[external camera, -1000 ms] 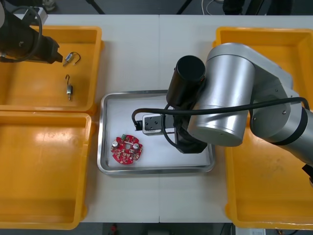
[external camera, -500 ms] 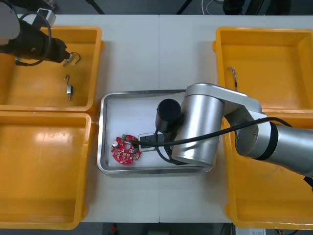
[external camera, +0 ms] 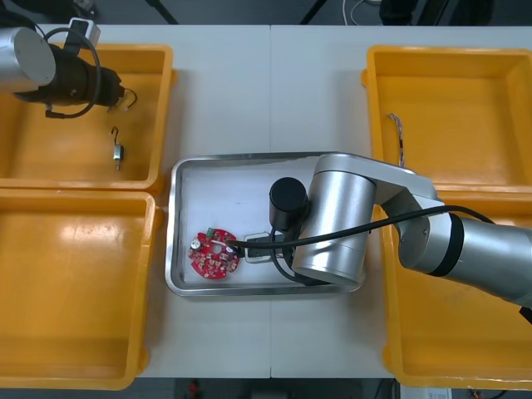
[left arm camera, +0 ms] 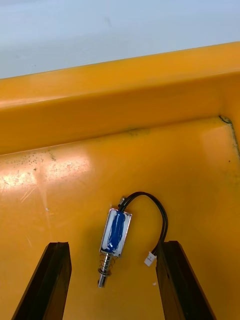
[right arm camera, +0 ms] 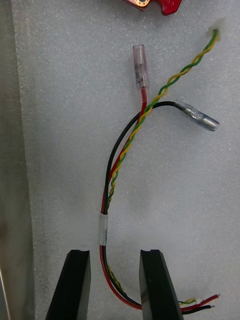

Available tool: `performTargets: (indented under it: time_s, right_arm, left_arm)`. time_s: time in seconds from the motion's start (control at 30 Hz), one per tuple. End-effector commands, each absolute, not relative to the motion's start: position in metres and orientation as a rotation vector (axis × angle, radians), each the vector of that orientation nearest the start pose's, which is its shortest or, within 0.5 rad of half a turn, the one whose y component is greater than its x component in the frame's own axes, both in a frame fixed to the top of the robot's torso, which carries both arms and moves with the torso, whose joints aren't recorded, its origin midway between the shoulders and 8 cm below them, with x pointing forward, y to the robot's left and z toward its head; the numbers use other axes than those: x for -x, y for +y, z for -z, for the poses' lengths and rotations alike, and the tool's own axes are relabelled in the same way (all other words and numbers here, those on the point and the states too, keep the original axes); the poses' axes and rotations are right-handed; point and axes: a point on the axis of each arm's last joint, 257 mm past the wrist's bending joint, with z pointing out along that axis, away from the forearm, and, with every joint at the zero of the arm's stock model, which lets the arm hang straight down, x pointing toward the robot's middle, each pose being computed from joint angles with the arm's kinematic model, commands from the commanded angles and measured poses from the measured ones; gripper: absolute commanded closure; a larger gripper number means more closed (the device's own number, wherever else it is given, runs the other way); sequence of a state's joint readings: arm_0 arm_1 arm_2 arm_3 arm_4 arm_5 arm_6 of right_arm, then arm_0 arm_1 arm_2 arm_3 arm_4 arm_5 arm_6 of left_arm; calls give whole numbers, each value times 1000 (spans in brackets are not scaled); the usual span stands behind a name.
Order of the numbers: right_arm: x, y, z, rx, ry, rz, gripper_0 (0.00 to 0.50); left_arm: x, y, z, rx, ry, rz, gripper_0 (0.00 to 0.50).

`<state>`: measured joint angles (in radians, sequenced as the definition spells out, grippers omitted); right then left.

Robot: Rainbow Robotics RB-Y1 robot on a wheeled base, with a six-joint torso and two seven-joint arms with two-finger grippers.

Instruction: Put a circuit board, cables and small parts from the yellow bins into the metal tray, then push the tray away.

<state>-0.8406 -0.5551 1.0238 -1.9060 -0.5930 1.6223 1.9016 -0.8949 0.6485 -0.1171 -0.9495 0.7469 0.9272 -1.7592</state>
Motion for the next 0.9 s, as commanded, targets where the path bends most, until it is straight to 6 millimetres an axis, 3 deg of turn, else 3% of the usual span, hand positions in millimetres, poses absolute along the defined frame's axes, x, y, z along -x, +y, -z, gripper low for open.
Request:
performTargets:
  time_s: [0.03, 0.27, 0.57, 0.73, 0.8, 0.83, 0.9]
  right_arm:
    - [-398, -54, 277, 2042, 1887, 434, 0]
    - [-399, -42, 244, 1983, 1856, 411, 0]
    - [-396, -61, 194, 1895, 1969, 461, 0]
    - [-408, -56, 158, 1786, 1938, 421, 0]
    - [-411, -58, 148, 1756, 1924, 420, 0]
    - [-412, -59, 143, 1744, 1916, 422, 0]
    - [-415, -62, 134, 1714, 1909, 424, 0]
  left_arm:
    - [-703, 310, 108, -351, 2110, -53, 0]
    - [-711, 311, 126, -339, 2089, -71, 0]
    - [-710, 312, 139, -343, 2101, -78, 0]
    - [-710, 313, 142, -343, 2105, -79, 3]
    - [-709, 314, 143, -337, 2110, -76, 373]
    - [-709, 315, 144, -335, 2112, -74, 498]
    - [-709, 315, 146, -329, 2116, -68, 500]
